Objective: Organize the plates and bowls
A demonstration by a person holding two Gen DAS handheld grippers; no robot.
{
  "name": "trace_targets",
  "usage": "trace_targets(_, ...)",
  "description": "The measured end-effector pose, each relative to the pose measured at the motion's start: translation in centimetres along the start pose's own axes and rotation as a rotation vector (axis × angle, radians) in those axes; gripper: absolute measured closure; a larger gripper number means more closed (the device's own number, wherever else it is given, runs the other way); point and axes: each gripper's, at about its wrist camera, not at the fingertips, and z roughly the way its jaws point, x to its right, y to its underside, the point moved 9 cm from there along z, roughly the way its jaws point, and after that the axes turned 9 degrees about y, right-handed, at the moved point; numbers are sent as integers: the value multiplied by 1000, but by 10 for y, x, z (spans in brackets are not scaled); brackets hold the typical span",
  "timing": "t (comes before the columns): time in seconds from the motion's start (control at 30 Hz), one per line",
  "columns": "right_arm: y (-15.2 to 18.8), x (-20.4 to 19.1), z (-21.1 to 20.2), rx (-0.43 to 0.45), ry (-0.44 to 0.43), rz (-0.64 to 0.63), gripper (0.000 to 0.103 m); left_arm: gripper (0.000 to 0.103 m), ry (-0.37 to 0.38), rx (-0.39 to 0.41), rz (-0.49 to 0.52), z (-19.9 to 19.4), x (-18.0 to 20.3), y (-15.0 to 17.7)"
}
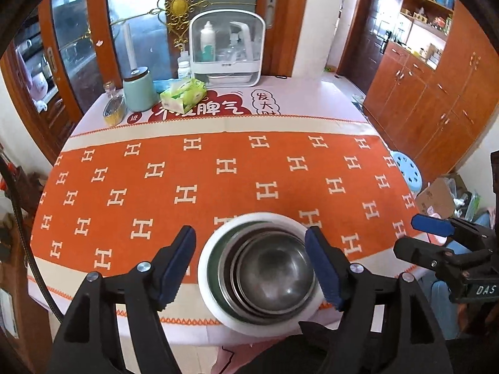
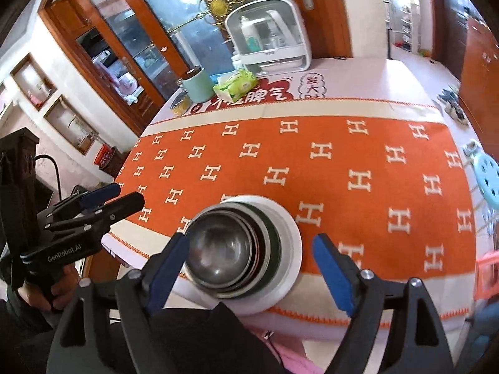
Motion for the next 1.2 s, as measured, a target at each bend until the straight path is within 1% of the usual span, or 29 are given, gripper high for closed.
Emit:
trace_targets(0.03, 7, 0, -4, -14, -25, 46, 16, 29, 0, -4, 1, -2, 4, 3)
trace_targets(0.07, 11, 0, -6, -21, -29, 69, 15, 28, -3, -6, -1, -4, 7, 7)
trace_targets(0.1, 16, 1, -7, -27, -12, 81, 14, 28, -10, -9, -4, -5, 9, 11)
trace_targets(0.13, 23, 2, -8, -32, 23, 83, 14, 28, -17, -16, -10, -6, 12, 16)
trace_targets(0.23, 37, -1, -11, -30, 67, 69, 14, 28, -40, -23, -13, -8, 18, 28)
trace_targets(0.3, 42, -2, -12, -20, 91, 61, 14, 28, -64, -10, -4, -10, 22, 32)
trace_targets(0.4, 44, -2, -14, 7, 109, 45, 14, 28, -147, 20, 30, -14, 27, 39)
trace_targets(0.47, 45, -4, -19, 39, 130, 19, 14, 28, -173, 20, 40, -14, 29, 43)
trace_targets(0.57, 44, 0, -26, 88, 175, 6, 14, 28, -168, 20, 29, -12, 32, 48)
trace_targets(0.63, 46, 4, -23, 80, 193, 11, 14, 28, -181, 15, 9, -12, 31, 54)
trace_targets(0.7, 49, 6, -20, 64, 190, 11, 14, 24, -181, 11, -11, -11, 29, 58)
trace_targets(0.73, 51, 7, -18, 53, 190, 8, 13, 23, -176, 12, -26, -11, 28, 61)
trace_targets(0.8, 53, 7, -16, 43, 185, 1, 9, 21, -166, 14, -42, -10, 28, 64)
trace_targets(0.87, 56, 7, -15, 40, 179, -9, 8, 15, -168, 15, -58, -11, 26, 67)
trace_targets(0.93, 58, 7, -16, 41, 177, -12, 8, 14, -168, 19, -70, -11, 26, 70)
trace_targets(1.03, 58, 7, -17, 49, 180, -9, 7, 9, -171, 18, -79, -12, 27, 74)
trace_targets(1.2, 58, 7, -16, 51, 171, -24, 1, 1, -194, 25, -90, -14, 26, 75)
